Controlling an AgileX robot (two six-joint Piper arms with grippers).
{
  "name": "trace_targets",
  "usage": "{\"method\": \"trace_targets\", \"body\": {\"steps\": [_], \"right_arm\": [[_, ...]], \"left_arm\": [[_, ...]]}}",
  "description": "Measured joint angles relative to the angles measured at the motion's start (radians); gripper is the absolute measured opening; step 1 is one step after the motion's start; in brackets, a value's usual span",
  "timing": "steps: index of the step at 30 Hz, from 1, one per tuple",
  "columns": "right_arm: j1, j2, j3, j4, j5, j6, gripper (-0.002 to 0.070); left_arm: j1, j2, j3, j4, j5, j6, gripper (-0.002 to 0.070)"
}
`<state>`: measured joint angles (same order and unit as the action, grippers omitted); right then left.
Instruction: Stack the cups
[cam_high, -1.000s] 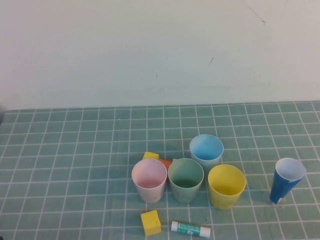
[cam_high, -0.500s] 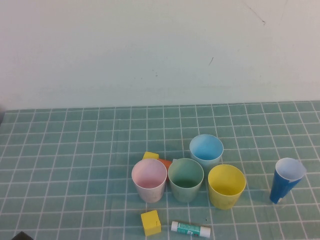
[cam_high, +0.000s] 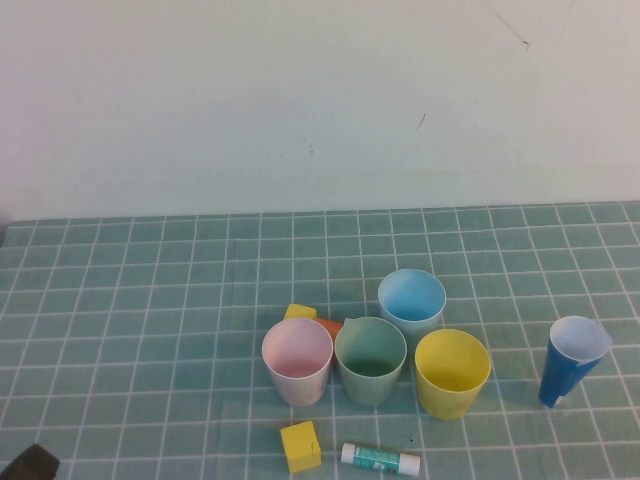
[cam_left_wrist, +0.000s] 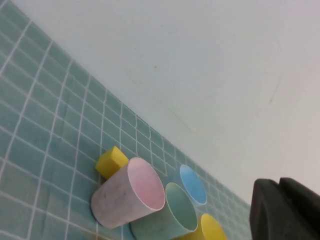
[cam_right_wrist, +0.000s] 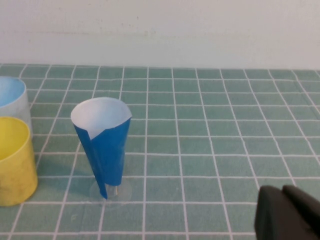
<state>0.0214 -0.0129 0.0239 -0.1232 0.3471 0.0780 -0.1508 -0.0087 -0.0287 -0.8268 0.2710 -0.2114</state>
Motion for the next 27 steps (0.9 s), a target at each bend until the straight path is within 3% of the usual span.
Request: {"method": "trace_targets", "body": {"steps": [10,15,20,23,27], "right_arm": [[0.000,0.000,0.000,0.008,0.000,0.011,-0.0002],[0.000,0.000,0.000,0.246,-0.013,0.131,-0.0002],[0.000,0.000,0.004,0.566,-0.015,0.235,-0.0002],[0.000,0.000,0.004,0.607,-0.042,0.236,-0.0002],[0.000,0.000,0.004,0.614,-0.072,0.192,-0.0002]], "left_arm": [[0.000,0.420,-0.462,0.299,0.351,0.324,-0.0003],[0.000,0.699,-0.655,0.359,0.502,0.503,-0.0003],[0.000,0.954,-0.804,0.440,0.603,0.546,-0.0003],[-0.027,1.071,-0.875,0.466,0.612,0.546,-0.0003],[-0.128,1.181,-0.955,0.532,0.612,0.523,-0.0003]]}}
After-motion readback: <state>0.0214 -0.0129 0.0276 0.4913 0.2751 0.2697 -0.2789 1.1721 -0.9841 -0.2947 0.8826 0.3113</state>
